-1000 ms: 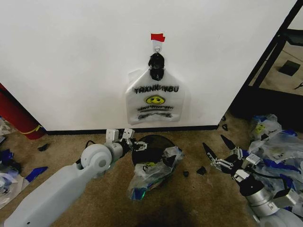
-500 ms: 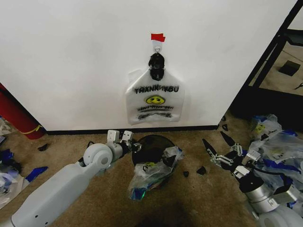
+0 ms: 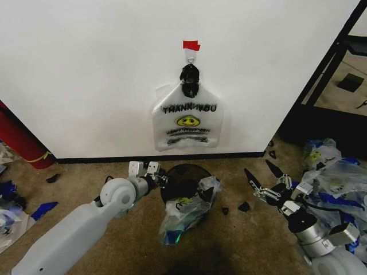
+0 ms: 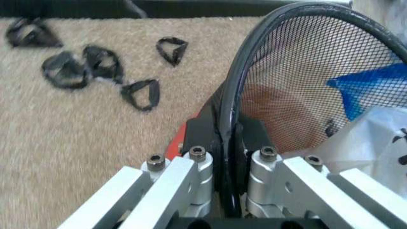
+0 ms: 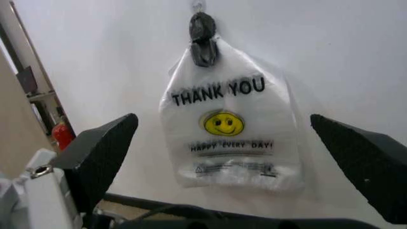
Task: Pick up the garbage bag from the wall and place it over the trash bin.
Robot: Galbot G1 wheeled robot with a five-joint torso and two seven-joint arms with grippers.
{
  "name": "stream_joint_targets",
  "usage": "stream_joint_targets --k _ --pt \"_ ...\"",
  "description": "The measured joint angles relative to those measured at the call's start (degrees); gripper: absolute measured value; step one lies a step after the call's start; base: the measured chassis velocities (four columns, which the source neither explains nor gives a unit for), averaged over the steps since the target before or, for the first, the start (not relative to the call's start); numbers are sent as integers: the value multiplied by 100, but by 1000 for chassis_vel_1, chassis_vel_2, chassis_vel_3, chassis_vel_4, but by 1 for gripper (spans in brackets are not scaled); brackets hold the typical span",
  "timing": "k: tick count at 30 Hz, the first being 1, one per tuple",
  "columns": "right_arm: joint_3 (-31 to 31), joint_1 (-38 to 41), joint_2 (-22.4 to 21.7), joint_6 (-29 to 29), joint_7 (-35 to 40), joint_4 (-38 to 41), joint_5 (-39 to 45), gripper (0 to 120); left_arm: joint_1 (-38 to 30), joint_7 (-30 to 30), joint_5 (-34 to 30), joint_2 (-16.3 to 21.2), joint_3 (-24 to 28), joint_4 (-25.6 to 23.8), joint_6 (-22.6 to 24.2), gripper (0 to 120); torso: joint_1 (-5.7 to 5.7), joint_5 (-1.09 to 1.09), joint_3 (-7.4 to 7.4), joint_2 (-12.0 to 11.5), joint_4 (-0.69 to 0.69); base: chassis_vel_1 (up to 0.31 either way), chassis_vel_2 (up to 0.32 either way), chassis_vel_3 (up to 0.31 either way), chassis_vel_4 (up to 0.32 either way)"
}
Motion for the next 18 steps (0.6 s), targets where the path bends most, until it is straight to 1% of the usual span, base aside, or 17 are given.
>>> stream_joint_targets --k 3,4,5,6,8,10,11,13,15,18 --pt "13 -3 0 2 26 -44 8 100 319 -714 -483 -70 -404 -340 -165 3 0 2 0 0 1 0 0 0 0" --pt "14 1 0 2 35 -54 9 100 393 -839 -546 -91 -491 -404 -209 3 0 2 0 0 1 0 0 0 0" --pt "14 1 0 2 35 -54 9 100 393 -839 -546 -91 -491 -404 -209 3 0 2 0 0 1 0 0 0 0" --pt "14 10 0 2 56 -80 11 100 561 -1094 -642 -141 -662 -527 -343 3 0 2 0 0 1 0 0 0 0" --pt "14 31 -7 -2 93 -102 21 100 779 -1416 -712 -226 -844 -651 -573 3 0 2 0 0 1 0 0 0 0" --pt "14 54 -26 -21 140 -120 40 100 1003 -1632 -720 -359 -944 -711 -814 3 0 3 0 0 1 0 0 0 0" --pt "14 54 -26 -21 140 -120 40 100 1003 -1632 -720 -359 -944 -711 -814 3 0 3 0 0 1 0 0 0 0" --pt "22 91 -55 -48 195 -149 49 100 1254 -1830 -664 -619 -1030 -744 -1110 3 0 -1 0 0 2 0 0 0 0" --pt "27 107 -79 -70 230 -173 48 100 1487 -1910 -468 -852 -1072 -758 -1403 3 0 2 0 0 0 0 0 0 0" --pt "27 110 -90 -90 273 -189 37 100 1729 -1963 -225 -1103 -1078 -758 -1670 3 0 1 0 0 2 0 0 0 0"
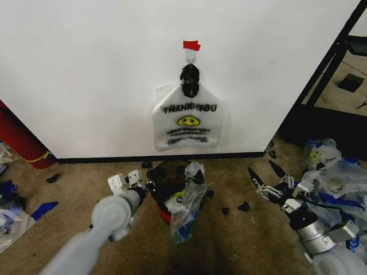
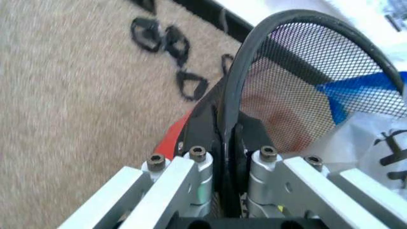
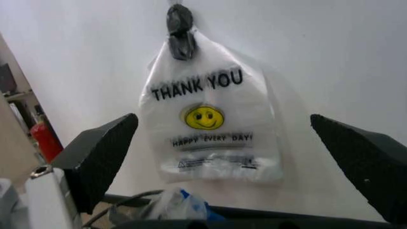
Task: Pick up the garbage bag from the wall and place it over the trash bin.
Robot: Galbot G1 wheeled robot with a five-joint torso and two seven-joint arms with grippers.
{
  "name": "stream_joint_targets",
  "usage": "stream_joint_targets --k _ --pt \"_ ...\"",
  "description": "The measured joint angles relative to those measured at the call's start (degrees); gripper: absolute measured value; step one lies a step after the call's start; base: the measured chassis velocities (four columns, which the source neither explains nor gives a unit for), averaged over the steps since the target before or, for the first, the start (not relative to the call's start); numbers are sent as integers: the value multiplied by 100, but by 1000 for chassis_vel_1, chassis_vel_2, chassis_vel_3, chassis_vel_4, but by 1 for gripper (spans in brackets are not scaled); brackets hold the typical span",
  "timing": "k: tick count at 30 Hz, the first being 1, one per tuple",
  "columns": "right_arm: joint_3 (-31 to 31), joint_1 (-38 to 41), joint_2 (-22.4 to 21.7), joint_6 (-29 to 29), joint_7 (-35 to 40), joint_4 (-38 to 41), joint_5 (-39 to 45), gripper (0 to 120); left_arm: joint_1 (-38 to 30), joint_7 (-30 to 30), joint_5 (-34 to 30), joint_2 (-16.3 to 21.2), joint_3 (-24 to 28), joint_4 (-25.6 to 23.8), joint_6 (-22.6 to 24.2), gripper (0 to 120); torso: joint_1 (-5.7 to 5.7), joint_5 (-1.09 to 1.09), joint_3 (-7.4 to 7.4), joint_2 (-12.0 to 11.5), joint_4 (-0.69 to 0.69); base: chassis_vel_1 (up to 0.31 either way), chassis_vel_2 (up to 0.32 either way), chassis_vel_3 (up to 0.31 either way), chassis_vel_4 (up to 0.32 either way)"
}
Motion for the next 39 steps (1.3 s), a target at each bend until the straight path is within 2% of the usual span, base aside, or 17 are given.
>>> stream_joint_targets --k 9,17,27,31,32,38,39 --pt "-9 -40 -4 -8 25 -63 -78 100 334 56 695 -422 -60 66 -478 3 0 1 0 0 -1 0 0 0 0" --pt "-42 -47 16 -8 25 -76 -122 100 524 91 1100 -545 -8 16 -529 3 0 0 0 0 -1 0 0 0 0" --pt "-59 -84 43 -5 16 -42 -130 100 740 300 1454 -550 39 -283 -461 3 1 0 0 0 -1 0 0 0 0" --pt "-63 -88 57 -5 12 -27 -131 100 800 421 1585 -555 38 -346 -415 18 1 0 0 0 -1 0 0 0 0" --pt "-63 -88 57 -5 12 -27 -131 100 800 421 1585 -555 38 -346 -415 18 1 0 0 0 -1 0 0 0 0" --pt "-82 -126 90 9 -16 -29 -135 100 837 559 1720 -407 -28 -485 -386 43 1 0 0 0 -1 0 0 0 0" --pt "-82 -126 90 9 -16 -29 -135 100 837 559 1720 -407 -28 -485 -386 43 1 0 0 0 -1 0 0 0 0"
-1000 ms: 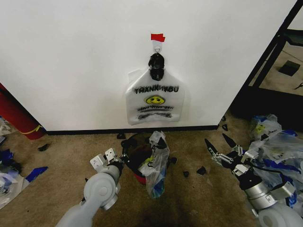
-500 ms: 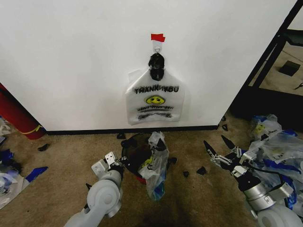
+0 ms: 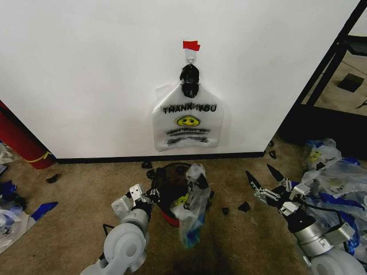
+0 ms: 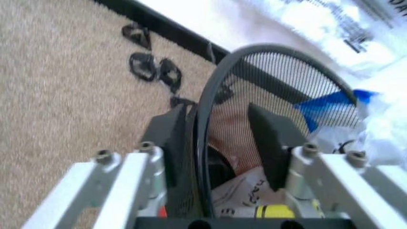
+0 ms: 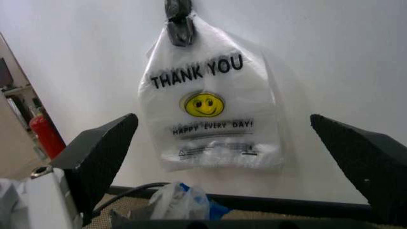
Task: Pick up the garbage bag from the wall and place it over the trash bin.
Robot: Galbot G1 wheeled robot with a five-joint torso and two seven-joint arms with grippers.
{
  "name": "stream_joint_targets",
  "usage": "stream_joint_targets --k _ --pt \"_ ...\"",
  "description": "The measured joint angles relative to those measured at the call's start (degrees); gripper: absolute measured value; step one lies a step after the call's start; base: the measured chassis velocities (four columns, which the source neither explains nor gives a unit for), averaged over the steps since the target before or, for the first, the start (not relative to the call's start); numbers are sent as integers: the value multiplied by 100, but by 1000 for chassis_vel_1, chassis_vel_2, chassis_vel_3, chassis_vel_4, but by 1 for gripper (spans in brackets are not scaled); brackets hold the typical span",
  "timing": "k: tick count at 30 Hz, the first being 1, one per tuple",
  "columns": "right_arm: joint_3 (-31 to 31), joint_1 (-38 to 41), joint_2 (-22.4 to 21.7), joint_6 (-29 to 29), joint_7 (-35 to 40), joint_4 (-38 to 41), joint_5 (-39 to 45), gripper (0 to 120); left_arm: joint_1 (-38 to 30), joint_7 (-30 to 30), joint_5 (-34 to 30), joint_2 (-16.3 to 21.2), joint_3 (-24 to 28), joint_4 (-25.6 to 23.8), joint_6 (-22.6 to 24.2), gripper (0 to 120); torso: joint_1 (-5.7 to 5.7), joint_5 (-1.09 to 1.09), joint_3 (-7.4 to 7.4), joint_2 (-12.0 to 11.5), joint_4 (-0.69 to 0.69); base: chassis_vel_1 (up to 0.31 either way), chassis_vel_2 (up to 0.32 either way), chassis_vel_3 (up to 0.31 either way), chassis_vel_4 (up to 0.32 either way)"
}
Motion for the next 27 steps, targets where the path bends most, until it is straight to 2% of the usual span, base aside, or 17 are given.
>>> stream_joint_targets --k 6,10,11,13,15,16,17,19,21,24,25,27 --pt "12 30 8 11 8 -52 14 100 60 182 361 290 -104 -405 26 68 0 0 0 0 0 0 0 0 0" --pt "47 69 6 13 40 -88 31 100 90 268 513 437 -133 -585 34 74 0 0 0 0 1 0 0 0 0" --pt "71 97 1 14 76 -118 37 100 103 336 619 563 -147 -715 46 82 0 -1 0 0 1 0 0 0 0" --pt "107 134 -7 14 156 -163 39 100 103 435 718 749 -152 -897 83 90 0 0 0 0 1 0 0 0 0" --pt "146 171 -12 12 250 -203 40 100 61 553 777 982 -137 -1123 135 96 0 2 0 0 1 0 0 0 0" --pt "189 212 -6 6 364 -248 39 100 -67 681 692 1237 -29 -1381 259 100 0 0 0 0 0 0 0 0 0" --pt "189 212 -6 6 364 -248 39 100 -67 681 692 1237 -29 -1381 259 100 0 0 0 0 0 0 0 0 0" --pt "204 272 34 -3 481 -301 -47 100 -405 694 210 1469 276 -1589 521 100 0 1 0 0 0 0 0 0 0" --pt "194 313 102 -10 557 -340 -183 100 -876 538 -427 1542 597 -1617 783 100 0 0 0 0 1 0 0 0 0" --pt "172 322 169 -20 598 -389 -283 100 -1743 240 -1180 1502 1088 -1457 1090 100 0 0 0 0 -2 0 0 0 0" --pt "172 322 169 -20 598 -389 -283 100 -1743 240 -1180 1502 1088 -1457 1090 100 0 0 0 0 -2 0 0 0 0" --pt "170 334 185 -21 615 -422 -303 100 -2179 4 -1512 1414 1371 -1317 1207 100 0 1 0 0 -2 0 0 0 0"
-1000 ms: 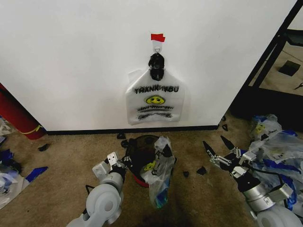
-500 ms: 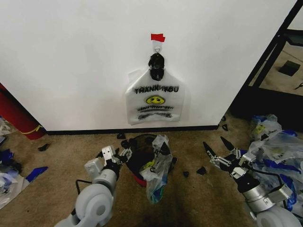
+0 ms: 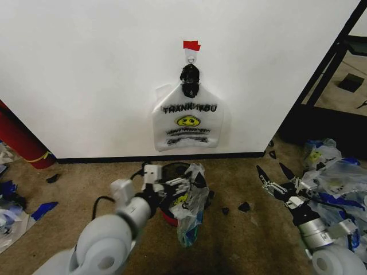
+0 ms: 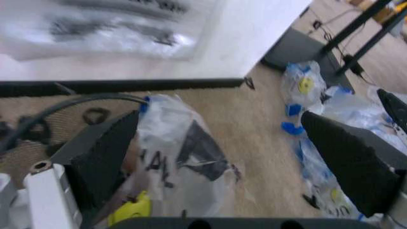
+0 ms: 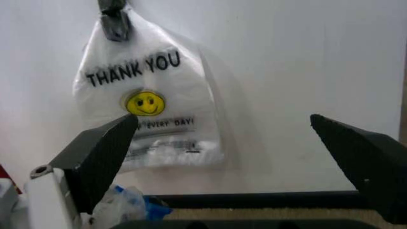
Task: Pick up the garbage bag from the wall and place it over the trash bin.
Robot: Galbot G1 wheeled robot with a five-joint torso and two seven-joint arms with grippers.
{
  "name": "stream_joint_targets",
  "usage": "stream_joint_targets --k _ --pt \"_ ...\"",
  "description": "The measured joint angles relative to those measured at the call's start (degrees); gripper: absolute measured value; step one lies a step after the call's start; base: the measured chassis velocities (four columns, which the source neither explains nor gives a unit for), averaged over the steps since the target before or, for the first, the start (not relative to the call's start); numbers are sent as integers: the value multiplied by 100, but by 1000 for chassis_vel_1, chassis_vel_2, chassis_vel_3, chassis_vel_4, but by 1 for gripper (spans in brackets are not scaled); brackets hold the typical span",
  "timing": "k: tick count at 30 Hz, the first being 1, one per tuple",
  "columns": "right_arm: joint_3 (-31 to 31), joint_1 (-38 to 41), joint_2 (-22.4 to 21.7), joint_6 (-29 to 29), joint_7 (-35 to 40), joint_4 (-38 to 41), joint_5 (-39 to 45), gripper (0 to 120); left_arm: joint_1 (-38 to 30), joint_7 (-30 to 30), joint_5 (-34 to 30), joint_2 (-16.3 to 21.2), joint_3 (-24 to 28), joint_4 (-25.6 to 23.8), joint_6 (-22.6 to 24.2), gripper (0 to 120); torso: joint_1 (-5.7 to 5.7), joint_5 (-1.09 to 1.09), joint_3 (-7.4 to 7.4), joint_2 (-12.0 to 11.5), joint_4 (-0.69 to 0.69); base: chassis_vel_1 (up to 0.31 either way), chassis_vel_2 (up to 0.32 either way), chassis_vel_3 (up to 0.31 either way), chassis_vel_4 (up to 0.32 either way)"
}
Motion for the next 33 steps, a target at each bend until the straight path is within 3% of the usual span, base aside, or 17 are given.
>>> stream_joint_targets --k 5,11,22,31,33 --pt "23 66 13 -15 37 -67 12 100 -640 -260 -203 -283 695 594 278 100 0 -1 0 0 2 0 0 0 0" --pt "10 87 36 -33 37 -74 12 100 -868 -296 -64 -457 1123 980 427 100 0 -1 0 0 2 0 0 0 0" --pt "-67 117 63 -46 25 -76 -14 100 -1052 -315 3 -717 1405 1338 455 100 0 0 0 0 2 0 0 0 0" --pt "-97 116 57 -46 5 -69 -8 100 -1031 -321 109 -778 1427 1542 369 82 0 -1 0 0 2 0 0 0 0" --pt "-112 125 57 -46 0 -69 -3 100 -994 -335 120 -749 1421 1566 331 68 0 -1 0 0 2 0 0 0 0"
